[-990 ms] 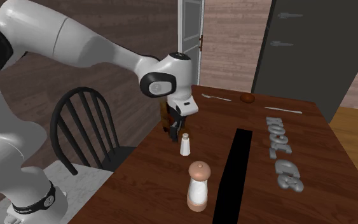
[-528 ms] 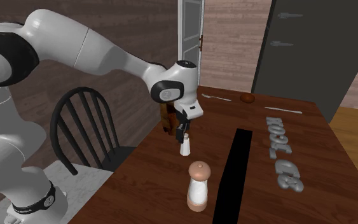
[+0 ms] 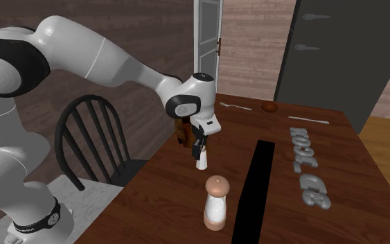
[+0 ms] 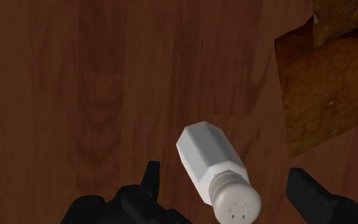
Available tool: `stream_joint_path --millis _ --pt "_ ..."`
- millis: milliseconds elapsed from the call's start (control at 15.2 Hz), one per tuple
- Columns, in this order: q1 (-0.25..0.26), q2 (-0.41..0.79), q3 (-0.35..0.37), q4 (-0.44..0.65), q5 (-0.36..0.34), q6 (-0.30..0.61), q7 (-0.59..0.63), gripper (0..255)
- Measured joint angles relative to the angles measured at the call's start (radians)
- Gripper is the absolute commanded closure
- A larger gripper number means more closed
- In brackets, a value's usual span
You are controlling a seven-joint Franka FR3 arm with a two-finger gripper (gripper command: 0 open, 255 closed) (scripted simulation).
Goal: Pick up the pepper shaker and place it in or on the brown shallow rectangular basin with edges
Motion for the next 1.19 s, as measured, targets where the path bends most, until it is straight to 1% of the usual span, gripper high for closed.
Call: stream_joint_path --millis 132,198,858,1188 --pt "0.000 0.000 0.000 0.000 0.000 0.000 0.000 0" --pt "0.000 0.000 0.000 0.000 0.000 0.000 0.000 255" --pt "0.000 0.000 0.000 0.000 0.000 0.000 0.000 255" --pt "-0.004 -0.028 0.004 0.024 0.012 -0.050 -0.003 255"
